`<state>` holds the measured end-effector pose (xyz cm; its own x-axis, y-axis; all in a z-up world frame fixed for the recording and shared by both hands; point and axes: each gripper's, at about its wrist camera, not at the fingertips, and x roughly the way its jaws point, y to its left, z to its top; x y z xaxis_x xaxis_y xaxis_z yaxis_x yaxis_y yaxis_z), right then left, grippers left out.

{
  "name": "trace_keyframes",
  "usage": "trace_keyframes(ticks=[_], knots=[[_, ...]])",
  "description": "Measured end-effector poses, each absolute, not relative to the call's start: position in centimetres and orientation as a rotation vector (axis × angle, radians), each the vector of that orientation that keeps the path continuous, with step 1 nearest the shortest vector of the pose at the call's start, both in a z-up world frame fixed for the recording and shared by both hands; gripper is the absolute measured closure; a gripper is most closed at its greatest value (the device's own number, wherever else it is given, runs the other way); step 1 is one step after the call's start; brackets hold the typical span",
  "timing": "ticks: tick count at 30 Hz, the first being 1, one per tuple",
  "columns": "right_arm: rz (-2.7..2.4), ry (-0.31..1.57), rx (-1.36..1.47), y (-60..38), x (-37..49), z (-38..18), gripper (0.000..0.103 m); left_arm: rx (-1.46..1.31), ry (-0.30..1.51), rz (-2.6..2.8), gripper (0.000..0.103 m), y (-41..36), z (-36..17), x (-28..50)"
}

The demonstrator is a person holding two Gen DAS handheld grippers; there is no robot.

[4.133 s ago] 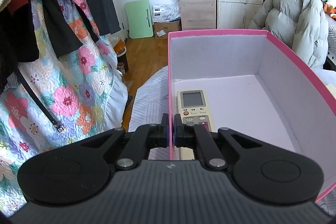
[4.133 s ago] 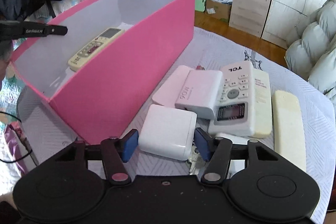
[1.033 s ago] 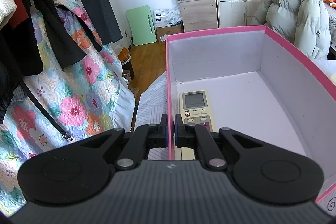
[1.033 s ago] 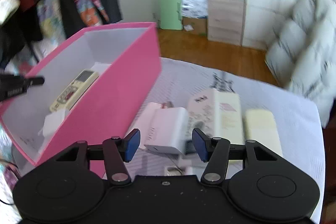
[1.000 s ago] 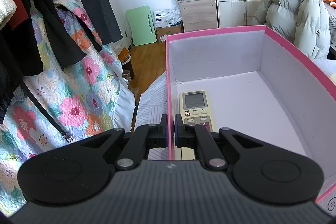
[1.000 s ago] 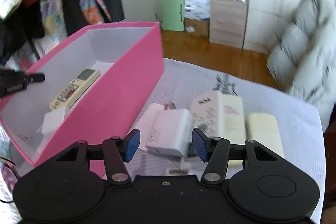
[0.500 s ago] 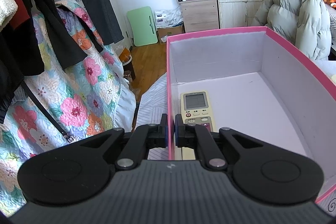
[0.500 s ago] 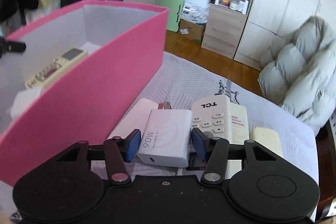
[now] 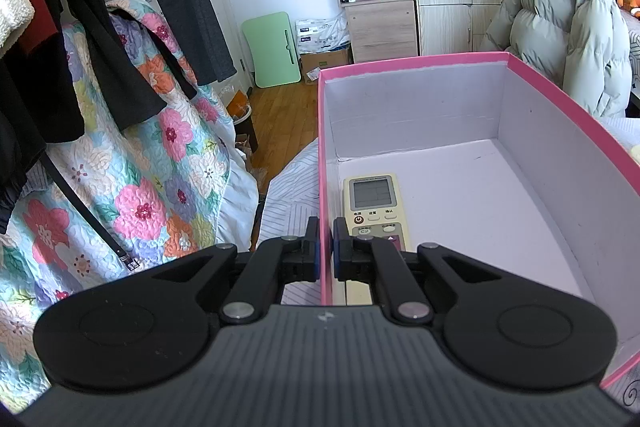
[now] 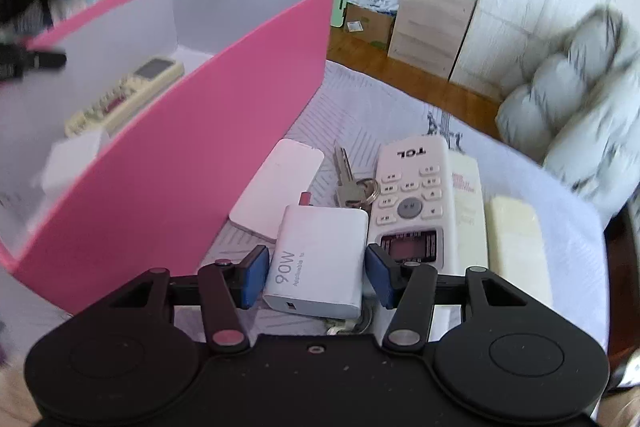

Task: Organize rigid objects
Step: 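Grasp the larger white charger with the right gripper, then place the larger white charger into the pink box beside the remote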

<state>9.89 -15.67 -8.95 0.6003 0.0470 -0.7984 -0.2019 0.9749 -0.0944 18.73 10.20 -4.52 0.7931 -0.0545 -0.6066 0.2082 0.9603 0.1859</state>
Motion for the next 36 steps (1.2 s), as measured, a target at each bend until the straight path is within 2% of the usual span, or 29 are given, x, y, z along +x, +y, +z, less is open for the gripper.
trace_keyframes(ticks=[4,14,21,26,30,36], knots=[[0.11,0.892,-0.273,-14.9,10.2,-9.3,0.048,0.249,0.641,-0.142,0.098,10.2,-4.5,18.7],[0.112,0.81,-0.019,-18.7,8.3,-5.9,0.048,0.248,0.632,-0.142,0.098,10.0,-4.6,18.8],[0.185,0.695,0.074,-19.8,7.6,-1.6,0.048,0.251,0.631,-0.142,0.098,9.9,-4.6,18.7],[0.397,0.625,0.056,-16.4,9.0,2.9,0.048,0.244,0.613,-0.144,0.099,10.1,-4.5,18.5],[0.555,0.737,0.079,-12.1,13.2,3.5,0.048,0.242,0.609,-0.147,0.099,10.1,-4.6,18.4],[0.588,1.074,0.121,-6.8,22.3,-1.0,0.048,0.232,0.606,-0.148,0.099,10.1,-4.5,18.2]])
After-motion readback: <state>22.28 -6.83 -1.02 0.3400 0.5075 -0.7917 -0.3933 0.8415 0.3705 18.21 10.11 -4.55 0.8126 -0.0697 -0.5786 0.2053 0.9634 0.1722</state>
